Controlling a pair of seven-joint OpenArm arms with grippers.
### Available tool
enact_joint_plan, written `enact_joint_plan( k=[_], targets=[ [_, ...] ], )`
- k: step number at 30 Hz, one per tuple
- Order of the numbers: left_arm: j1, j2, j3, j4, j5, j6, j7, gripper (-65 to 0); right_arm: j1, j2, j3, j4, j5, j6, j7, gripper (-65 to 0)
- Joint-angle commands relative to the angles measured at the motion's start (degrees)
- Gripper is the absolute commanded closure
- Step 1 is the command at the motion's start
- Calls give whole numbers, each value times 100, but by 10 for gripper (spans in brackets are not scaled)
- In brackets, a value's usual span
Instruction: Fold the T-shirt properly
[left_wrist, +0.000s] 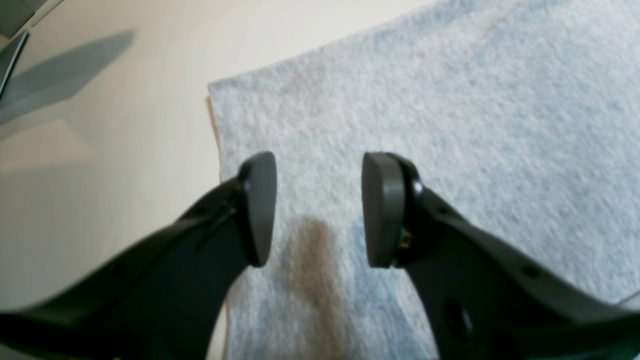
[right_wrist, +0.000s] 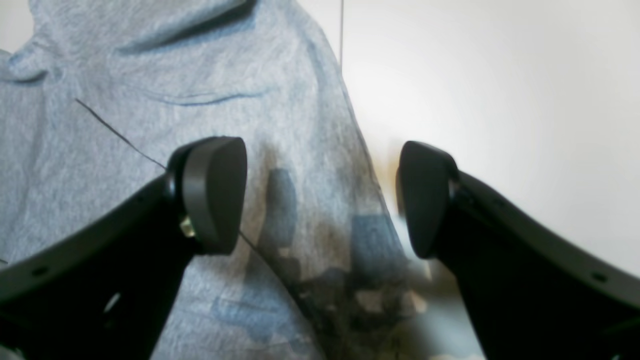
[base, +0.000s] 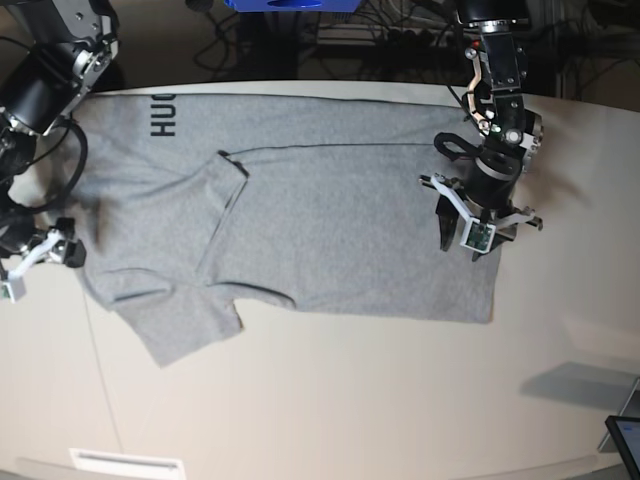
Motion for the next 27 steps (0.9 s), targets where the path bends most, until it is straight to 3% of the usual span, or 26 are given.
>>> enact_joint_plan(
  k=[1, 27],
  targets=[
    [-48, -40, -34, 140, -38, 32, -146, -272, 101, 103, -3, 81, 101, 14, 103, -461],
    [58, -58, -51, 140, -56, 32, -164, -272, 188, 209, 49, -209, 92, 14, 50, -464]
  ],
)
